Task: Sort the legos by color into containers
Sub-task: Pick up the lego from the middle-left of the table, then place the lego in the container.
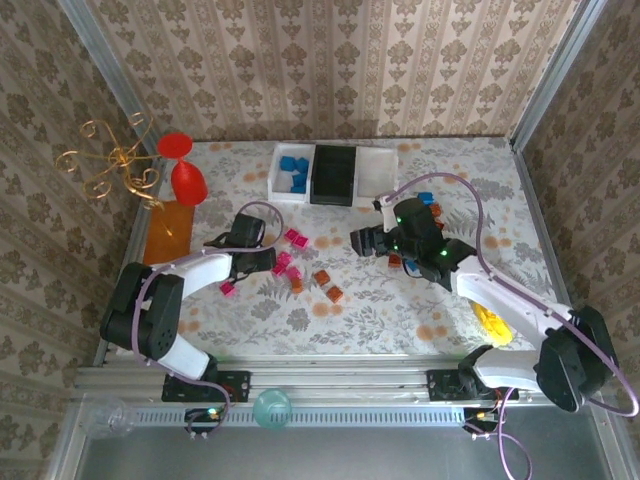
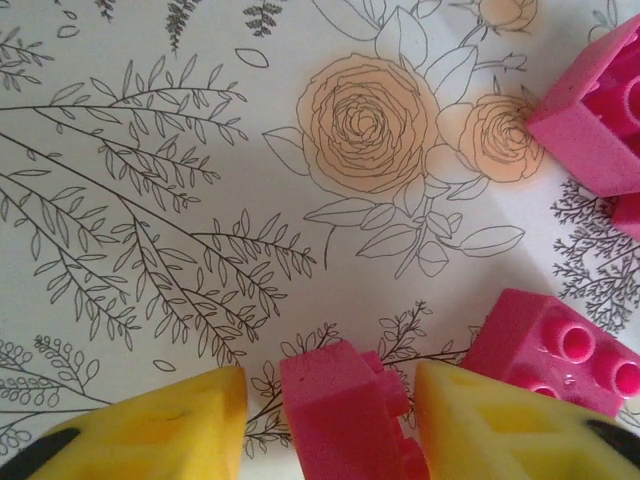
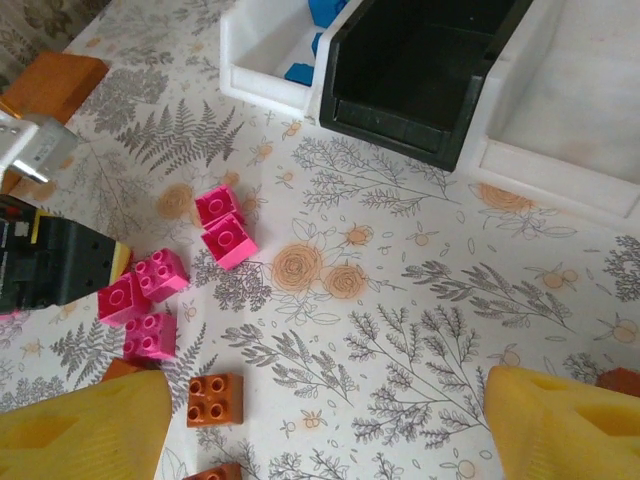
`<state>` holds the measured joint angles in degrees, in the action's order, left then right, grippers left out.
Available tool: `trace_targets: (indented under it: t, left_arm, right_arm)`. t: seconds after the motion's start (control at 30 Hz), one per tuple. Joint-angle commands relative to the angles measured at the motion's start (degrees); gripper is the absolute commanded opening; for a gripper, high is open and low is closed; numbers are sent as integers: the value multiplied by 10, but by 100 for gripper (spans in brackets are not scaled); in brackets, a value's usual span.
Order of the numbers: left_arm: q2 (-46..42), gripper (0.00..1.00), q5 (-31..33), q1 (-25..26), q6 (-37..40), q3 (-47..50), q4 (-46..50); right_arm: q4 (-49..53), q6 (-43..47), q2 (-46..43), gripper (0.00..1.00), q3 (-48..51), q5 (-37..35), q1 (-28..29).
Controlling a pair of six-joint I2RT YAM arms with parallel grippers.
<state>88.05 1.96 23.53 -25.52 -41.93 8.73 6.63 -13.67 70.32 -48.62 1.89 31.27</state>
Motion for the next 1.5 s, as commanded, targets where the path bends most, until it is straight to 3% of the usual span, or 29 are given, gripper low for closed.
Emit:
trace_targets:
  t: [0.0, 0.3, 0.4, 0.5, 0.83, 1.17, 1.23, 1.33, 1.47]
  left_arm:
    - [11, 44, 2, 0, 1, -9, -11]
    - [-28, 27, 61, 22, -5, -7, -32]
    - [-89, 25, 117, 70, 4, -13, -44]
    - [-102, 25, 122, 95, 19, -44, -85]
    - [152, 26, 101, 114, 104, -331, -105]
    - [435, 30, 85, 96, 143, -696, 1]
    - [482, 34, 77, 91, 143, -782, 44]
    - [528, 49, 73, 88, 149, -893, 108]
    - [486, 63, 59, 91, 147, -884, 124]
  right_arm:
    - [6, -8, -28, 84, 20, -15, -2]
    - [9, -23, -77, 84, 67, -27, -2]
    - [5, -29, -94, 84, 80, -38, -2]
    - [-1, -28, -99, 85, 84, -56, -2]
    - [-5, -32, -98, 86, 83, -83, -2]
    - [46, -42, -168, 87, 113, -99, -2]
    - [56, -41, -183, 87, 119, -104, -2]
    - [72, -40, -202, 88, 126, -111, -2]
    - [86, -44, -214, 89, 139, -134, -3]
